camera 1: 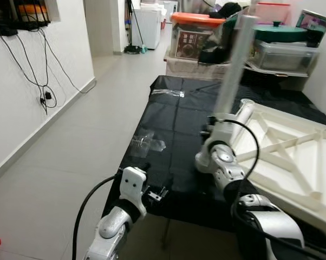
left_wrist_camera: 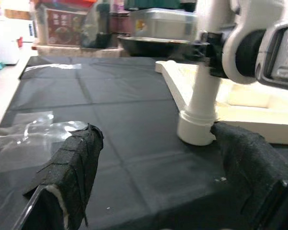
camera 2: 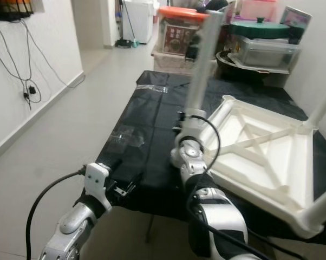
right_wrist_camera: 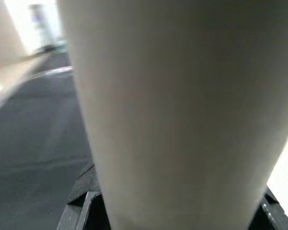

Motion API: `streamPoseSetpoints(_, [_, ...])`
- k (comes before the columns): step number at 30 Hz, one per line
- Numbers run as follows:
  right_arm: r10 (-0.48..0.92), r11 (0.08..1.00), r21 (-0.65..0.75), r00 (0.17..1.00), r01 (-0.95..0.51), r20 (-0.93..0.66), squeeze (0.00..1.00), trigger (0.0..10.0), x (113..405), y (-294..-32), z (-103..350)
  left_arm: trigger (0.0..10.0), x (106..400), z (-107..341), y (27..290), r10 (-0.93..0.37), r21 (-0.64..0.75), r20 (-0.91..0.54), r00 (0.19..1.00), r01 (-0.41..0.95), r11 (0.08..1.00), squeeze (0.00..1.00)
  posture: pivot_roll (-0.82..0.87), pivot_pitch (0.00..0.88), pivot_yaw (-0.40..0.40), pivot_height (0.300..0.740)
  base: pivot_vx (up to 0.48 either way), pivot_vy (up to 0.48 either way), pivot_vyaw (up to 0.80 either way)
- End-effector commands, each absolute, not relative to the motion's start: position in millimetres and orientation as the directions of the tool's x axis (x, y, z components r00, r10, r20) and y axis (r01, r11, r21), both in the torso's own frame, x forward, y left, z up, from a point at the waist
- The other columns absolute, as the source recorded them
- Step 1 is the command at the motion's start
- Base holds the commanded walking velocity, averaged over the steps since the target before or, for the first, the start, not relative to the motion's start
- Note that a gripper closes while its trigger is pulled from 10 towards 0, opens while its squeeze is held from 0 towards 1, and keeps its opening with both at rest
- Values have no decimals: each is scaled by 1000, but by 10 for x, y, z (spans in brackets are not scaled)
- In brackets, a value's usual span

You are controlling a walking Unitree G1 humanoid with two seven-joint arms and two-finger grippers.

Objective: Building children table

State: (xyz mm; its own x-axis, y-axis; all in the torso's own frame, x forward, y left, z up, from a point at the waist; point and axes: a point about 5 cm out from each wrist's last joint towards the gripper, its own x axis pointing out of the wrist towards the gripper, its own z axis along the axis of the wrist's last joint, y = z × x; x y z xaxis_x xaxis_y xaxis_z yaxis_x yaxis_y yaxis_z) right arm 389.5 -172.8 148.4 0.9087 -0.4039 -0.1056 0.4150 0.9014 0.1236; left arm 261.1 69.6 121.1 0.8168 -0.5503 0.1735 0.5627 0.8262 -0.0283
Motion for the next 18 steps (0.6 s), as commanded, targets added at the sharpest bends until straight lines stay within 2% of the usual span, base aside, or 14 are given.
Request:
streamPoseSetpoints(1, [-501, 826, 160, 834, 541, -229, 0, 0, 3769, -1824, 1223, 10000, 2589, 1153, 685, -556, -24, 151, 817, 566, 824, 0, 124, 0, -87, 740, 0, 0, 0])
streamPoseSetpoints(3, [-516, 814, 168, 825, 556, -232, 0, 0, 3755, -1818, 1214, 10000, 2587, 1148, 685, -556, -24, 150, 817, 565, 825, 0, 124, 0, -87, 740, 0, 0, 0])
streamPoseSetpoints(4, [-462, 840, 207, 860, 502, -216, 0, 10000, 3775, -1732, 1236, 10000, 2582, 1137, 687, -557, -24, 147, 818, 566, 824, 0, 120, 0, -83, 740, 0, 0, 0])
streamPoseSetpoints(8, [-428, 866, 199, 886, 459, -180, 0, 10000, 3792, -1672, 1276, 10000, 2580, 1127, 687, -557, -23, 143, 818, 566, 824, 0, 120, 0, -82, 740, 0, 0, 0])
streamPoseSetpoints(9, [-368, 894, 222, 921, 388, -128, 1000, 10000, 3821, -1617, 1335, 10000, 2575, 1113, 689, -559, -22, 137, 818, 567, 824, 0, 120, 0, -80, 740, 0, 0, 0])
streamPoseSetpoints(10, [-314, 920, 223, 947, 321, -67, 1000, 10000, 3848, -1583, 1407, 10000, 2573, 1104, 689, -561, -21, 133, 817, 568, 823, 0, 120, 0, -80, 740, 0, 0, 0])
streamPoseSetpoints(11, [-314, 920, 223, 947, 321, -67, 1000, 10000, 3848, -1583, 1407, 10000, 2573, 1104, 689, -561, -21, 133, 817, 568, 823, 0, 120, 0, -80, 740, 0, 0, 0])
streamPoseSetpoints(12, [-254, 941, 229, 967, 249, -6, 0, 10000, 3880, -1565, 1489, 10000, 2572, 1099, 689, -562, -20, 130, 817, 569, 822, 0, 120, 0, -80, 740, 0, 0, 0])
streamPoseSetpoints(13, [-254, 941, 229, 967, 249, -6, 0, 10000, 3880, -1565, 1489, 10000, 2572, 1099, 689, -562, -20, 130, 817, 569, 822, 0, 120, 0, -80, 740, 0, 0, 0])
streamPoseSetpoints(15, [-76, 973, 222, 994, 57, 78, 0, 10000, 3934, -1511, 1616, 10000, 2576, 1098, 690, -563, -20, 126, 817, 570, 822, 0, 120, 0, -79, 740, 0, 0, 0])
streamPoseSetpoints(18, [-39, 976, 218, 995, 18, 92, 0, 10000, 3941, -1497, 1640, 10000, 2577, 1098, 690, -563, -20, 126, 817, 569, 822, 0, 120, 0, -79, 740, 0, 0, 0])
